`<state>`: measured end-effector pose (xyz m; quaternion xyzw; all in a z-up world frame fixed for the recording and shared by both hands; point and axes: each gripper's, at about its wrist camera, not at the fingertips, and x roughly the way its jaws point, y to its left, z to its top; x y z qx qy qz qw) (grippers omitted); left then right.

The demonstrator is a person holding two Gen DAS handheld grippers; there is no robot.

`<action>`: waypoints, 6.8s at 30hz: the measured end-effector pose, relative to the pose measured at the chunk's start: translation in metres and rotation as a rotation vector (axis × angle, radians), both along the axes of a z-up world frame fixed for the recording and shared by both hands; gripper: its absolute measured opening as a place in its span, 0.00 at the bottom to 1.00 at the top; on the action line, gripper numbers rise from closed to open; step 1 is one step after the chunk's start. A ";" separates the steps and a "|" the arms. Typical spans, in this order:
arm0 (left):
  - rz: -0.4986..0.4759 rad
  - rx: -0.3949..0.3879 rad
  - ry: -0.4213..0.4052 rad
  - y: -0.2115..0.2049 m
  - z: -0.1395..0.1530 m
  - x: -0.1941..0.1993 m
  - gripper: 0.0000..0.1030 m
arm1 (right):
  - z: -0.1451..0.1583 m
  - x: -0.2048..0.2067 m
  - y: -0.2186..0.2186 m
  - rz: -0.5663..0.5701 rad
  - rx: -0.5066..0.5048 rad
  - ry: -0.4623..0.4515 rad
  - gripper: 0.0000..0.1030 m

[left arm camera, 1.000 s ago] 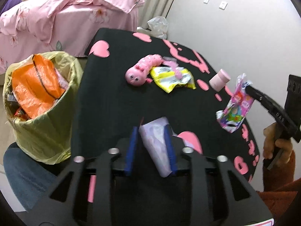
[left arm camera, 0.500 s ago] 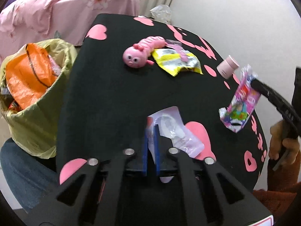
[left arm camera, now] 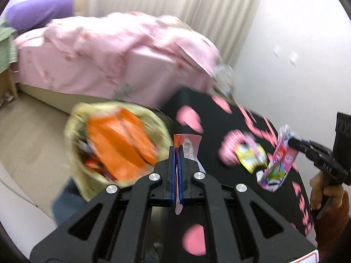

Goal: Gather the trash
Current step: 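Carry the Kleenex pack and clear wrapper over the yellow trash bag, then open both grippers to drop the Kleenex pack and wrapper into the bag, then move both open grippers back over the table toward the yellow snack bag, then grasp the yellow snack bag with the left gripper while the right gripper grasps the pink plastic tray, then carry the yellow snack bag and pink plastic tray over the trash bag, then open both grippers to drop the snack bag and tray into the bag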

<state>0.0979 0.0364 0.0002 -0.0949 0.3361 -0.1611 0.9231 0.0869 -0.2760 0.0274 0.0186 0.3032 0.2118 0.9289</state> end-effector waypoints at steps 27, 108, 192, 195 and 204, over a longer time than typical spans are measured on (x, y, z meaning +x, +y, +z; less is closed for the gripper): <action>0.024 0.147 0.274 0.037 -0.136 0.142 0.04 | -0.123 0.236 0.234 0.443 -0.285 0.493 0.10; -0.598 0.195 0.061 -0.233 -0.051 0.049 0.40 | -0.068 0.016 -0.109 -0.254 -0.133 0.069 0.41; -0.048 0.186 0.292 0.038 -0.118 0.132 0.23 | -0.097 0.216 0.216 0.331 -0.292 0.281 0.42; -0.045 0.154 0.286 0.040 -0.115 0.128 0.24 | -0.098 0.211 0.211 0.357 -0.255 0.288 0.42; -0.002 0.032 0.256 0.058 -0.098 0.116 0.30 | -0.097 0.209 0.206 0.340 -0.195 0.270 0.42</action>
